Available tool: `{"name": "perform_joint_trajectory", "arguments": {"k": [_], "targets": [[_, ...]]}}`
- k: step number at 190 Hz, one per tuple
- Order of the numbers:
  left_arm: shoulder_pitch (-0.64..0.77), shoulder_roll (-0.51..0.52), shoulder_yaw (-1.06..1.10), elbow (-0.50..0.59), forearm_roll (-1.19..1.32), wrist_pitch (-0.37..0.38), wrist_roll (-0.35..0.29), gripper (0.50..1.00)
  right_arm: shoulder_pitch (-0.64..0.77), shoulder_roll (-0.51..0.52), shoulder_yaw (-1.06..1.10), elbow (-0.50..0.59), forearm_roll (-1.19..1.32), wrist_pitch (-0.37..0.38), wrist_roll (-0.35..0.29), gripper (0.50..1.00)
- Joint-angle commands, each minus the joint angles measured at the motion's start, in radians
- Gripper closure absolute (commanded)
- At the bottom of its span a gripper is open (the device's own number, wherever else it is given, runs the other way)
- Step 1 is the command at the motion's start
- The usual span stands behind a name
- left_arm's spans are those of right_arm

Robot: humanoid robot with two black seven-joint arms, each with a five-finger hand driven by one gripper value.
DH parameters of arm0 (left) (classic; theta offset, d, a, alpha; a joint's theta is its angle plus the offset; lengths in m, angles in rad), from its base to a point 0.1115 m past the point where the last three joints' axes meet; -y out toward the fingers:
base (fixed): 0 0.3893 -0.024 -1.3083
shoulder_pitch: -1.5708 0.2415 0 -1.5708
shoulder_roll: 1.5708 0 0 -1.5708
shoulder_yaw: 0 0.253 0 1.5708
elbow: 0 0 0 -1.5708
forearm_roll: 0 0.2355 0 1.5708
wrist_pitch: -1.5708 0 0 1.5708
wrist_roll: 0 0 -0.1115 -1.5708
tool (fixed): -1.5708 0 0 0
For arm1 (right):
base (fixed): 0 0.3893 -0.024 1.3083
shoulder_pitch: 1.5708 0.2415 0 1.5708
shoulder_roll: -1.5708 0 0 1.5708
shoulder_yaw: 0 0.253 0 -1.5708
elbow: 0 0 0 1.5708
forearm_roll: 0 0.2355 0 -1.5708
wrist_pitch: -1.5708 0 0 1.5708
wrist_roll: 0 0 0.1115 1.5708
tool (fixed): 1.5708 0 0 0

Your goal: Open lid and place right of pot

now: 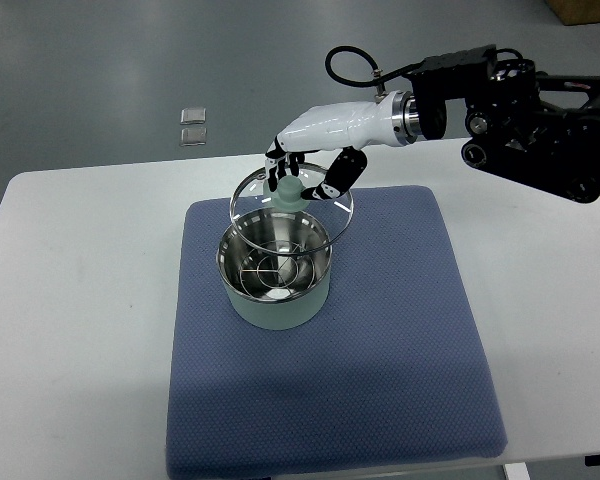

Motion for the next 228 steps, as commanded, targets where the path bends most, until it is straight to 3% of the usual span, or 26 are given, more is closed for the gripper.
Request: {"name": "perform_joint_trajectory", "arguments": {"k": [1,94,145,228], "targets": [[0.0,0.0,0.0,0.001,0.001,0.0,0.0,0.5,-0.008,-0.058,0.019,0.021,-0.001,0.002,0.0,0.912],[0.0,0.0,0.0,-0.002,0.001,0.0,0.0,0.5,-0.169,-0.248,0.016,0.024,-0.009,-0.052,-0.008,0.91],[0.0,0.0,0.0,-0.006,-0.001,0.0,0.0,0.5,-0.241,-0.237,0.01,-0.001,-0.015,-0.103,-0.011,0.908],[0.002,0.0,0.0,-0.006,-0.001,0.0,0.0,0.5,-0.381,-0.116,0.004,-0.133,-0.02,-0.189,-0.013,0.904]]}}
